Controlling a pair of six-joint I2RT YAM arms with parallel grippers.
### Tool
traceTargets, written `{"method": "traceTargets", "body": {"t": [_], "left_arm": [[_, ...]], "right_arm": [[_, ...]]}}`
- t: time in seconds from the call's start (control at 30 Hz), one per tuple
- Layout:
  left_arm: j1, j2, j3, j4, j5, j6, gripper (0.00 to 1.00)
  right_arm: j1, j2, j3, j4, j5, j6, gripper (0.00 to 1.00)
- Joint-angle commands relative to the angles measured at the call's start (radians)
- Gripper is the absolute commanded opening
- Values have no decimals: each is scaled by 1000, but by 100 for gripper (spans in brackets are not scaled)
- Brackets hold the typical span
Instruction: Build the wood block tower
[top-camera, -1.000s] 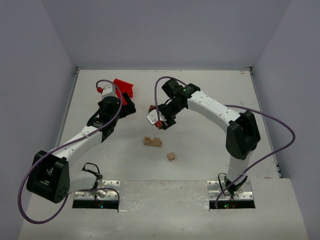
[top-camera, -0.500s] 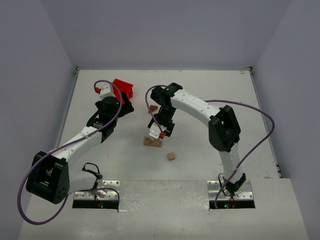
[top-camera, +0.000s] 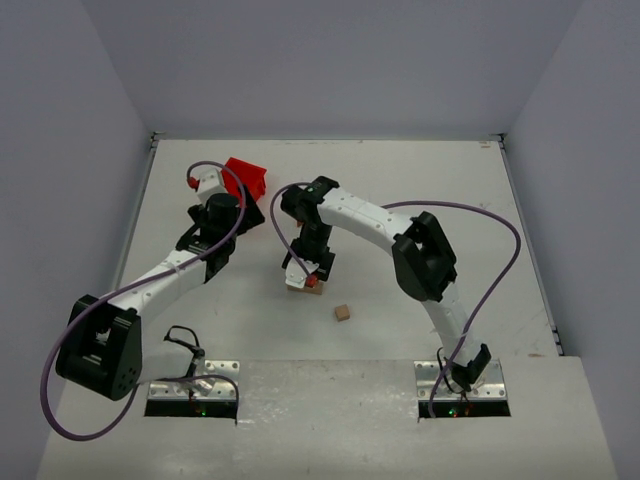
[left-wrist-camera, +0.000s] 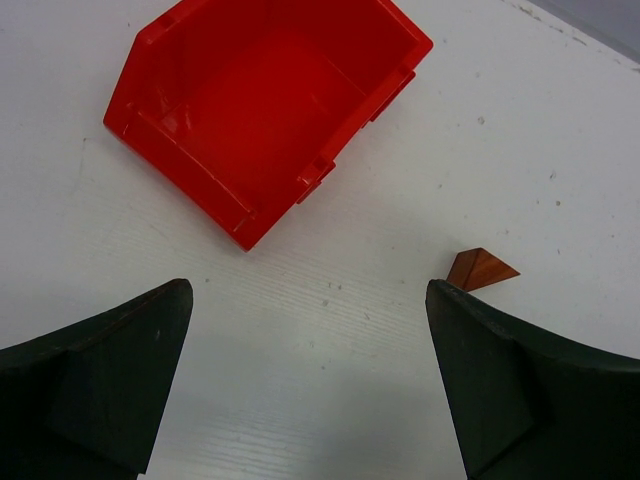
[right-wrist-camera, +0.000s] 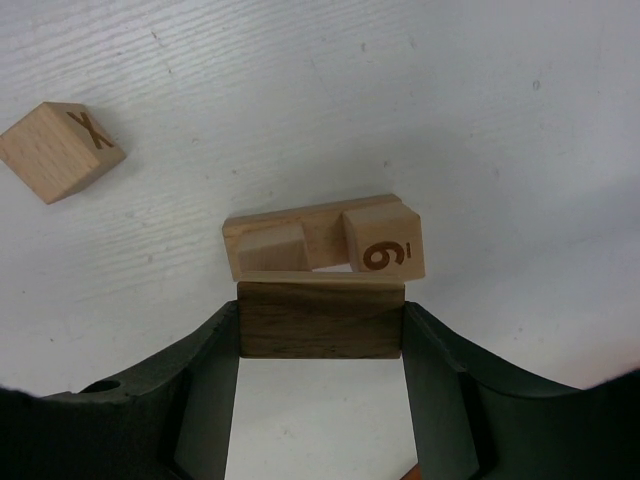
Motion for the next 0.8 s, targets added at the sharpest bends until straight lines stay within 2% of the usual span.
{"method": "traceTargets", "body": {"t": [0.0, 0.77], "left_arm": [[11, 5, 45, 45, -7, 0, 100], [16, 24, 46, 51, 6, 2, 100]], "right_arm": [[13, 1, 59, -170, 8, -330, 46], [58, 34, 61, -170, 47, -395, 53]]}}
